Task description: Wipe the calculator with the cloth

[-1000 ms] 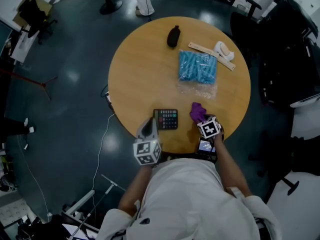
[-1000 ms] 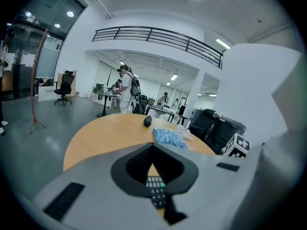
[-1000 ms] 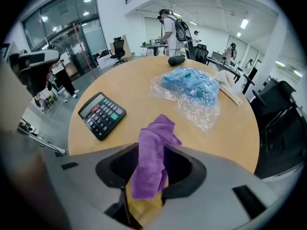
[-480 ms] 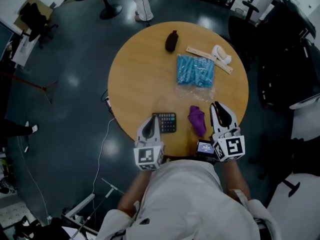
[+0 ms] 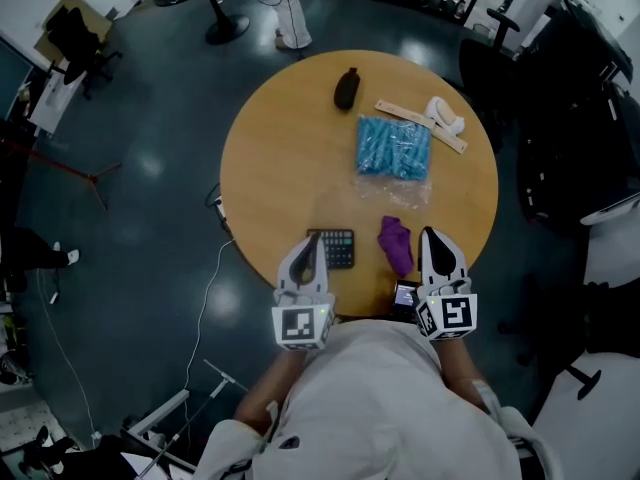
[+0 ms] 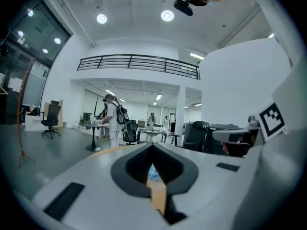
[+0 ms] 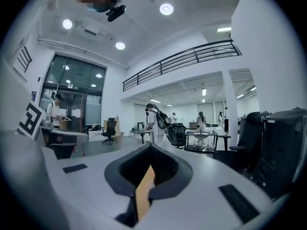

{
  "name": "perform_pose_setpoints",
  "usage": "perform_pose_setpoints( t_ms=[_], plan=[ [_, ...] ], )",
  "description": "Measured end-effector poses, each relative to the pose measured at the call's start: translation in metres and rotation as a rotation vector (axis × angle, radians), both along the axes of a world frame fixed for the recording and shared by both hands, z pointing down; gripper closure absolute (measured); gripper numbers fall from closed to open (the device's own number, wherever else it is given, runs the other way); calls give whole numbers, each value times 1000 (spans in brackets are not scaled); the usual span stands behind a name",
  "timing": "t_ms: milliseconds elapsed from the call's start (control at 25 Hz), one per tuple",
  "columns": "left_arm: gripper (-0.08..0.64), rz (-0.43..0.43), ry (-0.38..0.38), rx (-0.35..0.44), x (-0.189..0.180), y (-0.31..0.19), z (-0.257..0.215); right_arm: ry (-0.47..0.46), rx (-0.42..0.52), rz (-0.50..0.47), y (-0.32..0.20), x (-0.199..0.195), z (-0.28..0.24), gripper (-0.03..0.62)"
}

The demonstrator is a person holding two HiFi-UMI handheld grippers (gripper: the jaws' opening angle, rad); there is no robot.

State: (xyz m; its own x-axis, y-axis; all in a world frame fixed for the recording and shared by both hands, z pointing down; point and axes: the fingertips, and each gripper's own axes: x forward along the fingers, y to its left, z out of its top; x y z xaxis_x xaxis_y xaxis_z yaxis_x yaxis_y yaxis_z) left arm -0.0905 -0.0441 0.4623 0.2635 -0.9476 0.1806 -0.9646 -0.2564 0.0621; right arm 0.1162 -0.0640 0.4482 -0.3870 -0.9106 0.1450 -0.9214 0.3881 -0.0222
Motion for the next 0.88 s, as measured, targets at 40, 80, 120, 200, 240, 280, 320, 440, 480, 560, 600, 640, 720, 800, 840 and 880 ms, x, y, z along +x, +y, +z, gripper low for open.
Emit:
perform_pose_setpoints(
  t_ms=[40,80,120,200,240,280,320,440,480,560,600,640,720,800,840,880],
  plan=[
    [552,2,2,2,0,1,-1,0,0,-8,2,-2,1,575],
    [552,4,3,5,0,1,-1,2,3,-16,3,-4,0,575],
    [552,6,2,4,1,2,0,5,7,-22,4,-5,0,575],
    [552,7,3,-12,2,4,4,7,20,-30,4,-6,-4,575],
    [552,3,4,-22,2,4,5,7,27,-31,3,-6,-6,575],
    [552,1,4,-23,2,4,5,5,32,-32,3,-6,-7,575],
    [552,2,2,-15,2,3,3,4,36,-32,2,-6,-8,575],
    [552,12,5,7,4,5,4,-1,43,-33,3,-5,-10,577],
    [552,13,7,8,4,6,3,-4,47,-33,4,-4,-12,575],
    [552,10,8,5,4,6,0,-5,58,-33,4,-2,-14,575],
    [552,8,8,3,4,6,-2,-1,64,-35,5,-1,-14,577],
    [552,7,9,3,4,6,-3,1,70,-37,5,0,-15,575],
    [552,7,12,4,4,7,-3,-1,74,-37,5,1,-18,575],
    [552,8,13,3,4,7,-4,-3,78,-35,6,1,-21,577],
    [552,9,13,3,4,8,-4,-4,80,-34,6,2,-21,575],
    [552,9,14,2,5,8,-4,-5,82,-33,6,2,-22,575]
  ],
)
